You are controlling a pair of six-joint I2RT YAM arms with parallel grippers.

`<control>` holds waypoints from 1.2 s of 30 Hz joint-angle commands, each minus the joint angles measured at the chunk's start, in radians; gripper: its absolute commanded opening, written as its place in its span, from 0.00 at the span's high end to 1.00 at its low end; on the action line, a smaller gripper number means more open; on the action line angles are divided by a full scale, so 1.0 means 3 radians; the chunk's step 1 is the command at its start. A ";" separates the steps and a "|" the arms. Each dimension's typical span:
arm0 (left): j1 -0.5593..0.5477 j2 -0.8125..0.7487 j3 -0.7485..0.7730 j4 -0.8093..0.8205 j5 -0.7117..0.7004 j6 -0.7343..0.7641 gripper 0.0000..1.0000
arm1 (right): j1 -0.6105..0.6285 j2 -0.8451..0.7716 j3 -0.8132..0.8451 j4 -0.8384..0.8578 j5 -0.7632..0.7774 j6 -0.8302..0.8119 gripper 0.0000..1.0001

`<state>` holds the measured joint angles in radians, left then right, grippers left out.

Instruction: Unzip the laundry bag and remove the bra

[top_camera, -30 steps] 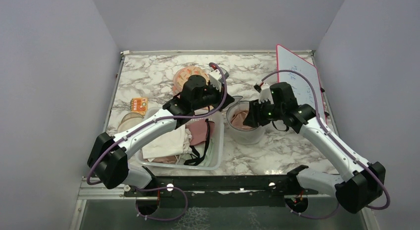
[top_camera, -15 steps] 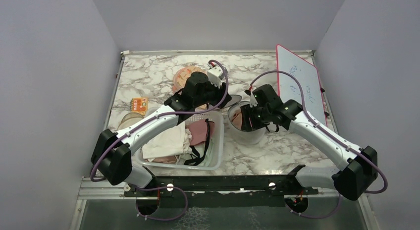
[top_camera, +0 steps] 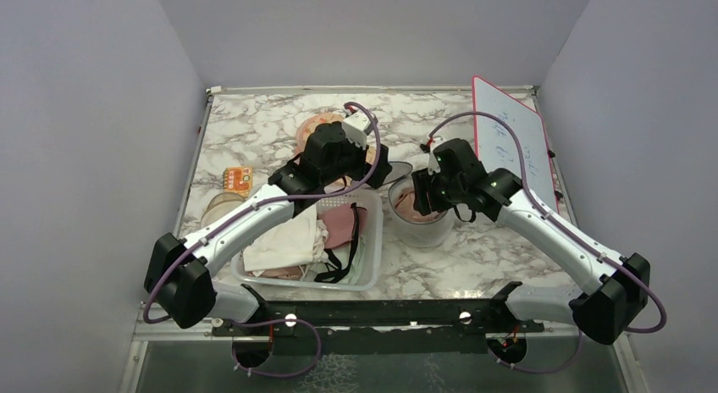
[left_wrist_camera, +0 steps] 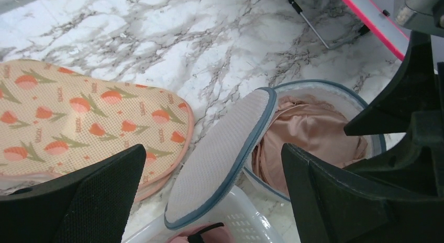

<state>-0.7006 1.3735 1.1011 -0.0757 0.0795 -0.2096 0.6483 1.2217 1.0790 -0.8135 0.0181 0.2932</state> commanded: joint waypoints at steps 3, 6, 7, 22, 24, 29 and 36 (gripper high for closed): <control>-0.0001 -0.0162 -0.0031 0.0146 -0.0122 0.0239 0.03 | 0.0015 0.0179 0.0201 0.0311 0.0065 -0.0198 0.48; -0.0001 -0.0146 0.0023 0.0076 -0.0228 0.0241 0.04 | 0.0016 0.0244 0.0144 0.0603 -0.0363 -0.0184 0.49; -0.0001 -0.0163 0.0021 0.0078 -0.0239 0.0243 0.03 | 0.0017 0.0278 0.0131 0.0745 -0.0530 -0.0147 0.50; 0.0000 -0.1055 -0.0586 0.0660 -0.0991 0.0342 0.01 | -0.0114 0.0756 -0.0054 0.2949 0.0002 0.0621 0.25; -0.0001 -0.1089 -0.0595 0.0661 -0.1044 0.0372 0.01 | -0.0148 0.0789 0.0091 0.2774 -0.0049 0.0448 0.24; -0.0001 -0.1091 -0.0567 0.0636 -0.1003 0.0367 0.01 | -0.0152 0.0581 0.0178 0.2160 -0.0498 -0.0025 0.24; -0.0001 -0.1065 -0.0531 0.0598 -0.0898 0.0306 0.01 | -0.0154 0.0085 -0.0065 0.1201 -0.0538 -0.0299 0.24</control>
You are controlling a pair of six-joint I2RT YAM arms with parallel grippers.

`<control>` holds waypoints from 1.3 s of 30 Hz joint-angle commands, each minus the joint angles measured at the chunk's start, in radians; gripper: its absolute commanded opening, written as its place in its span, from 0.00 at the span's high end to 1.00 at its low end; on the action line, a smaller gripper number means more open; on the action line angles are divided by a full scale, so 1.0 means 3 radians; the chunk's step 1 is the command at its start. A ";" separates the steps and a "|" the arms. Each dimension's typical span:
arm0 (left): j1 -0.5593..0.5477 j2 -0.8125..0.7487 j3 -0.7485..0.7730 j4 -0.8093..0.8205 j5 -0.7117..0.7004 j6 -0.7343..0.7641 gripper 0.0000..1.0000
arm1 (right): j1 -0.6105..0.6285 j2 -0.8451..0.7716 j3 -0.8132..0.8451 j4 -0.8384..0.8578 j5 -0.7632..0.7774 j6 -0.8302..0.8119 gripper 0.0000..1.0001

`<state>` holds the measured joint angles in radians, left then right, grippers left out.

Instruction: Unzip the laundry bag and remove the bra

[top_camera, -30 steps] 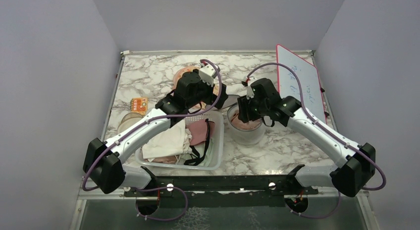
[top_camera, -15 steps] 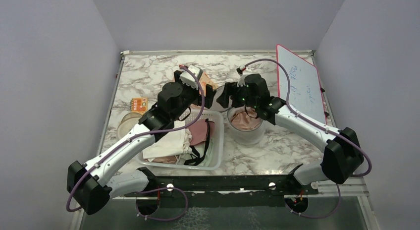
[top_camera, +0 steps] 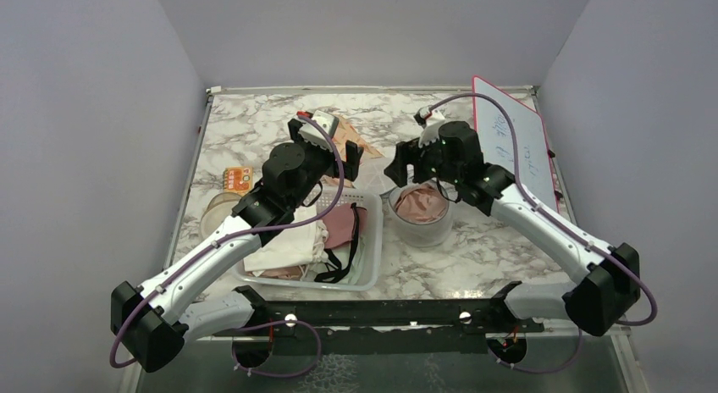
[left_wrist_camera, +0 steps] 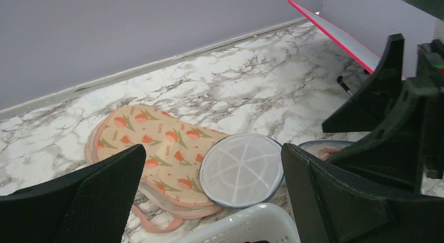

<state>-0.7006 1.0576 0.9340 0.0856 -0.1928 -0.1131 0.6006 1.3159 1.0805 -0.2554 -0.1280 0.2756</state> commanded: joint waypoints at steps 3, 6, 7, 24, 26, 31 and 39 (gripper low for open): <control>-0.0001 0.0002 0.0026 0.0057 0.0041 -0.0029 0.01 | 0.0007 -0.0273 -0.0063 -0.0981 0.0015 -0.0328 0.25; -0.0001 0.0020 0.0037 0.0045 0.0063 -0.0043 0.01 | 0.0007 -0.0169 -0.0013 -0.1182 0.0031 -0.0438 0.26; -0.0001 0.0023 0.0036 0.0045 0.0067 -0.0043 0.01 | 0.0011 -0.0098 0.0039 -0.1258 0.0058 -0.0469 0.27; -0.0009 0.0096 0.0041 0.0032 0.0132 -0.0087 0.01 | 0.0137 0.0473 0.0230 -0.1952 0.1141 -0.0353 0.27; -0.0007 0.0099 0.0036 0.0039 0.0143 -0.0093 0.01 | 0.0192 0.0524 0.0144 -0.1875 0.1232 -0.0300 0.25; -0.0012 0.0124 0.0042 0.0023 0.0118 -0.0089 0.01 | 0.0352 0.0651 -0.0068 -0.1491 0.1386 -0.0144 0.19; -0.0022 0.0136 0.0045 0.0009 0.0093 -0.0070 0.01 | 0.0475 0.0790 -0.0253 -0.1282 0.1716 -0.0006 0.51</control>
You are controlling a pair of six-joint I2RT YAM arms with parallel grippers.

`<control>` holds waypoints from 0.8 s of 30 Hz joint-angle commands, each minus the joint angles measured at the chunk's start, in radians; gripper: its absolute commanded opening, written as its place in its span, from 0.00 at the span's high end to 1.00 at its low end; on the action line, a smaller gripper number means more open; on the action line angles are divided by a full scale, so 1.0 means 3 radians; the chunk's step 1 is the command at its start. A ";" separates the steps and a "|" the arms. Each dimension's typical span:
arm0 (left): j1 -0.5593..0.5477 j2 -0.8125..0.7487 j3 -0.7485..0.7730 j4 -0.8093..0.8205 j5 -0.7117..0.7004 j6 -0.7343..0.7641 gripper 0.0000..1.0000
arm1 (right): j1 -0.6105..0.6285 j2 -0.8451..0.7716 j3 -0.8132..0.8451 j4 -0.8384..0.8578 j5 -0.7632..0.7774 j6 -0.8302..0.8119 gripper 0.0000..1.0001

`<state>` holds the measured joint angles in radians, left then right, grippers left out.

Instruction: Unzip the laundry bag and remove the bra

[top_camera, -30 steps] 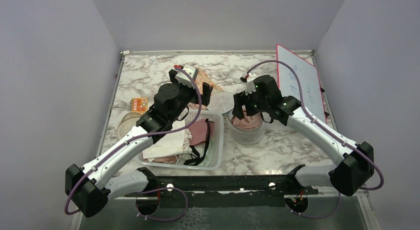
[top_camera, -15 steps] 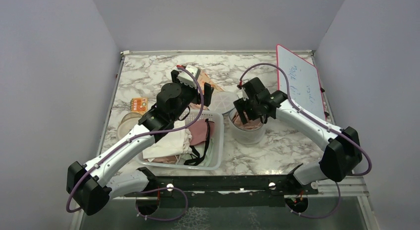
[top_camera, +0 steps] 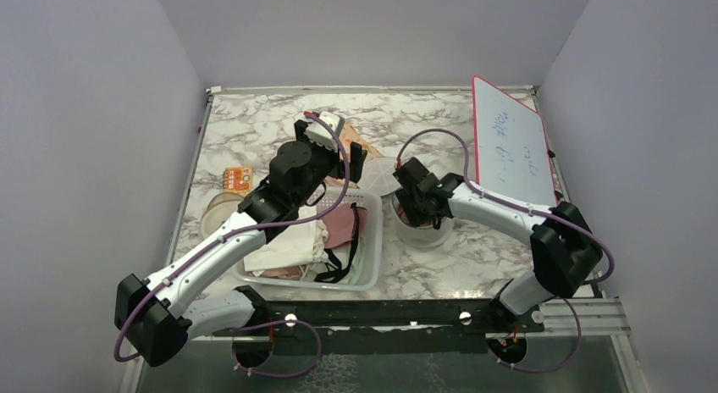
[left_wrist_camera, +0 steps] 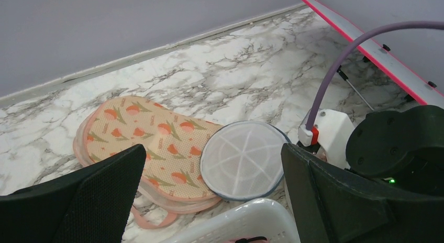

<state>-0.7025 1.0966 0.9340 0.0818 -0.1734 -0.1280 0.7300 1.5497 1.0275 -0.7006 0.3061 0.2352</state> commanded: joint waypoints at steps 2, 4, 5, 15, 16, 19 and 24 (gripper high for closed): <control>-0.0016 0.0006 0.0049 0.0021 0.0040 -0.0026 0.01 | 0.0047 -0.0084 -0.0073 0.0190 0.0225 0.0152 0.65; -0.0015 0.0006 0.0047 0.0023 0.0051 -0.0033 0.01 | 0.0047 -0.0222 -0.0071 0.0187 0.0147 0.0143 0.77; -0.0016 0.0008 0.0051 0.0024 0.0054 -0.0037 0.01 | 0.0047 -0.0288 -0.0071 0.0188 0.0102 0.0125 0.86; -0.0020 0.0024 0.0047 0.0023 0.0068 -0.0049 0.01 | 0.0047 -0.0822 0.0155 -0.0053 -0.0036 0.0102 0.99; -0.0021 0.0026 0.0047 0.0024 0.0069 -0.0049 0.01 | 0.0047 -0.0867 0.0165 -0.0052 -0.0050 0.0101 0.99; -0.0021 0.0036 0.0048 0.0021 0.0077 -0.0054 0.01 | 0.0045 -0.0988 0.0202 -0.0023 -0.0087 0.0102 0.99; -0.0021 0.0064 0.0047 0.0019 0.0078 -0.0054 0.01 | 0.0046 -0.1124 0.0363 -0.0029 -0.0098 0.0101 0.99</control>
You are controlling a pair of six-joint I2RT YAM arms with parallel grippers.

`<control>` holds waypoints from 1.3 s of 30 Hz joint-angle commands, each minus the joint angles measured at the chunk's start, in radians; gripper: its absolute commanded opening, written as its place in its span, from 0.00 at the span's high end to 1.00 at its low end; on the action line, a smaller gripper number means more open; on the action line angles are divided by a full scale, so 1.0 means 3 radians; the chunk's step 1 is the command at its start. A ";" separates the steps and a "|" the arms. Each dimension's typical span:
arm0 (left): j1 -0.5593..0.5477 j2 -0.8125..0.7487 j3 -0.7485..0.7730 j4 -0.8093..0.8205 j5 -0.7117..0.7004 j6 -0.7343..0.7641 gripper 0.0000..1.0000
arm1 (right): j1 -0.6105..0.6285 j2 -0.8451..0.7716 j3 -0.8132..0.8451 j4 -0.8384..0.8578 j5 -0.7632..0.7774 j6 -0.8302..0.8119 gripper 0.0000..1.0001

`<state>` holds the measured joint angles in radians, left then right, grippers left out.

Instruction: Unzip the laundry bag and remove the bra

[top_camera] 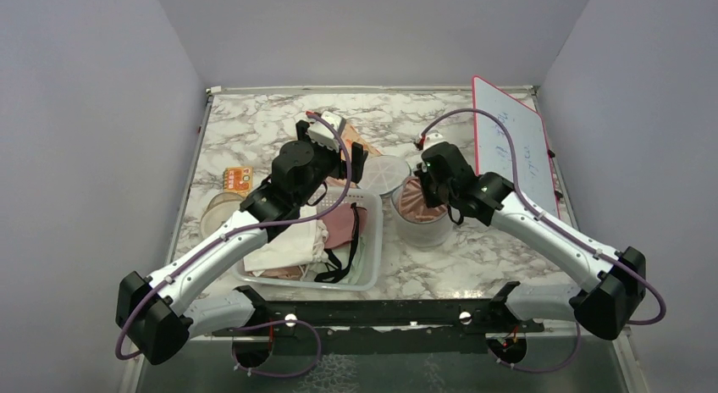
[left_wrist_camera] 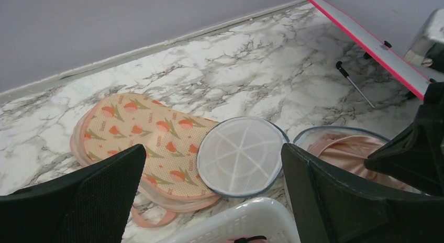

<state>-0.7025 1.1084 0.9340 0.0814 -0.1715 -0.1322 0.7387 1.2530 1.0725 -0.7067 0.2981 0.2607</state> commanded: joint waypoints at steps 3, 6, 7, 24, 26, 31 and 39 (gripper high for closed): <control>-0.0026 0.0034 0.0052 0.0020 0.0081 -0.0045 0.01 | 0.0017 -0.0180 0.0336 -0.0050 -0.0083 0.0012 0.99; -0.0026 0.0033 0.0054 0.0018 0.0080 -0.0045 0.01 | 0.0018 -0.0255 0.0431 -0.0058 -0.0097 0.0012 0.99; -0.0026 0.0028 0.0052 0.0017 0.0074 -0.0045 0.01 | 0.0017 -0.0296 0.0462 -0.0054 -0.0103 0.0014 0.99; -0.0026 0.0007 0.0052 0.0012 0.0039 -0.0025 0.01 | 0.0017 -0.0058 0.0273 0.0228 -0.0291 0.0101 0.58; -0.0026 0.0007 0.0052 0.0019 0.0050 -0.0030 0.01 | 0.0015 0.0056 0.0197 0.0384 -0.0410 0.0331 0.45; -0.0026 0.0008 0.0052 0.0010 0.0031 -0.0020 0.01 | 0.0018 0.0432 0.0266 0.0306 0.0003 0.1268 0.37; -0.0026 -0.0038 0.0047 0.0020 0.0027 -0.0015 0.01 | 0.0017 0.1343 0.1036 -0.0817 0.1003 0.2446 0.34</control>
<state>-0.7071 1.1183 0.9344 0.0811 -0.1684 -0.1364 0.7387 1.5555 1.2587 -0.7654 0.3901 0.7628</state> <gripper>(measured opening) 0.989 0.652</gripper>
